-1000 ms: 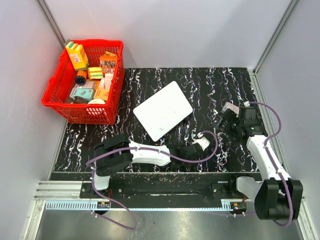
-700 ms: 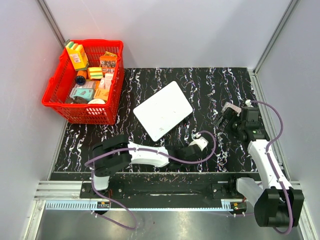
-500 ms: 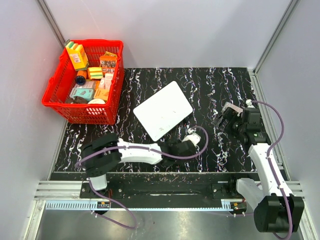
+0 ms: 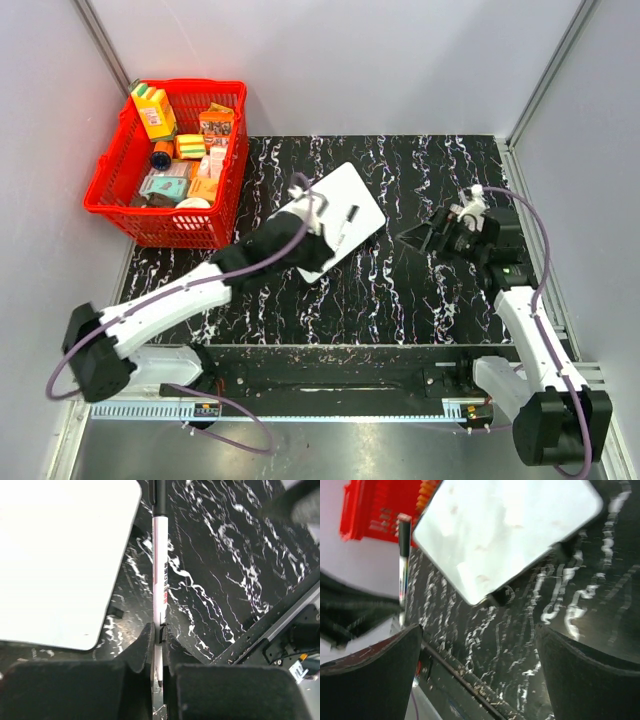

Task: Write a sentence on the whiteboard
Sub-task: Pass from the left arm to the right

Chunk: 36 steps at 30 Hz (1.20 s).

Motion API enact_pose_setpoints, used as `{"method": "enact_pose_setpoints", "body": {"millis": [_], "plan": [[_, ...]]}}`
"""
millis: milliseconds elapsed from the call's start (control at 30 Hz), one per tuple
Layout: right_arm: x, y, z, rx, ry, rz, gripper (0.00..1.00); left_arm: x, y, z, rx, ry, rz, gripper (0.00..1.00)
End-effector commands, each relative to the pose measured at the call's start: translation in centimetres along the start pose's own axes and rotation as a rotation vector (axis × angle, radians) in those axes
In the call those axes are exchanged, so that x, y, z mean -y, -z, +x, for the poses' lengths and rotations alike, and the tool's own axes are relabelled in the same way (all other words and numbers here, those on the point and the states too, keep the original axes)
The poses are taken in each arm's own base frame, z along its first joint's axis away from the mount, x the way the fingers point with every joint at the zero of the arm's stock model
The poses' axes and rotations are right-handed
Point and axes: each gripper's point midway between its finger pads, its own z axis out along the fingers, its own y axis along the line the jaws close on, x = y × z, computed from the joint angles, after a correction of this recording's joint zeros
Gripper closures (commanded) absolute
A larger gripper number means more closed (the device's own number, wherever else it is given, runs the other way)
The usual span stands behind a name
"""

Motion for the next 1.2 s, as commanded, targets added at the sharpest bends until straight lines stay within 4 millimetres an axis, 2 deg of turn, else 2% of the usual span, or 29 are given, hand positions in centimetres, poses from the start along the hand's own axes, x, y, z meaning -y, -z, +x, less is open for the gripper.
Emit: {"method": "enact_pose_setpoints", "body": {"millis": [0, 33, 100, 133, 200, 233, 267, 333, 467, 567, 600, 700, 733, 767, 900, 933, 967, 1000, 1033, 1067, 1100, 1133, 1167], "plan": [[-7.8, -0.6, 0.6, -0.059, 0.111, -0.277, 0.03, -0.9, 3.7, -1.4, 0.030, 0.106, 0.136, 1.00], [-8.7, -1.0, 1.1, -0.075, 0.121, -0.301, 0.03, -0.9, 4.9, -2.1, 0.059, 0.120, 0.154, 1.00], [-11.3, -1.4, 1.1, -0.075, 0.138, -0.383, 0.03, -1.6, 5.9, -2.3, 0.067, 0.149, 0.172, 1.00], [-12.3, -2.1, 2.4, -0.124, 0.130, -0.425, 0.03, -1.5, 6.8, -2.7, 0.087, 0.163, 0.191, 1.00], [-14.4, -2.5, 2.6, -0.127, 0.121, -0.502, 0.04, -1.2, 7.5, -2.7, 0.093, 0.179, 0.240, 1.00], [-15.0, -3.1, 3.6, -0.162, 0.111, -0.523, 0.05, -1.0, 8.2, -3.0, 0.111, 0.188, 0.261, 1.00], [-16.1, -3.3, 3.3, -0.148, 0.125, -0.553, 0.07, -0.7, 8.4, -2.7, 0.105, 0.190, 0.284, 1.00], [-17.1, -4.3, 4.3, -0.186, 0.121, -0.567, 0.08, -0.4, 9.0, -2.8, 0.118, 0.191, 0.305, 1.00], [-19.7, -5.4, 4.2, -0.207, 0.126, -0.631, 0.14, 0.7, 9.5, -2.6, 0.121, 0.191, 0.383, 1.00], [-20.6, -5.9, 4.5, -0.234, 0.110, -0.667, 0.20, 1.5, 9.6, -2.8, 0.130, 0.197, 0.431, 1.00], [-20.7, -6.2, 4.5, -0.243, 0.104, -0.671, 0.26, 1.5, 9.7, -3.0, 0.135, 0.198, 0.430, 1.00], [-21.2, -6.1, 4.7, -0.253, 0.098, -0.699, 0.35, 1.4, 9.6, -2.9, 0.130, 0.198, 0.427, 1.00], [-21.4, -6.0, 4.8, -0.256, 0.096, -0.707, 0.48, 1.5, 9.5, -3.0, 0.131, 0.198, 0.431, 1.00], [-21.4, -6.0, 4.9, -0.259, 0.095, -0.715, 0.56, 1.6, 9.5, -3.0, 0.128, 0.197, 0.437, 1.00], [-21.3, -6.0, 6.1, -0.316, 0.075, -0.737, 0.75, 1.5, 9.4, -3.3, 0.134, 0.194, 0.432, 1.00], [-21.3, -5.9, 6.3, -0.320, 0.070, -0.739, 0.83, 1.5, 9.4, -3.3, 0.135, 0.194, 0.431, 1.00], [-21.0, -6.0, 6.5, -0.324, 0.060, -0.734, 0.96, 1.5, 9.4, -3.4, 0.137, 0.193, 0.430, 1.00], [-21.1, -5.8, 6.4, -0.318, 0.063, -0.735, 1.00, 1.5, 9.4, -3.4, 0.135, 0.191, 0.429, 1.00], [-21.0, -5.8, 6.4, -0.310, 0.063, -0.731, 1.00, 1.4, 9.3, -3.3, 0.133, 0.191, 0.424, 1.00], [-20.5, -6.1, 6.3, -0.294, 0.053, -0.700, 1.00, 1.4, 9.2, -3.3, 0.130, 0.190, 0.421, 0.80], [-20.7, -5.8, 6.1, -0.273, 0.055, -0.698, 1.00, 1.3, 9.0, -3.2, 0.123, 0.192, 0.419, 0.68], [-20.3, -6.0, 5.9, -0.249, 0.047, -0.676, 1.00, 1.3, 8.9, -3.0, 0.116, 0.192, 0.421, 0.60], [-20.1, -6.0, 5.8, -0.233, 0.049, -0.661, 1.00, 1.6, 8.9, -2.7, 0.100, 0.190, 0.439, 0.44]]}}
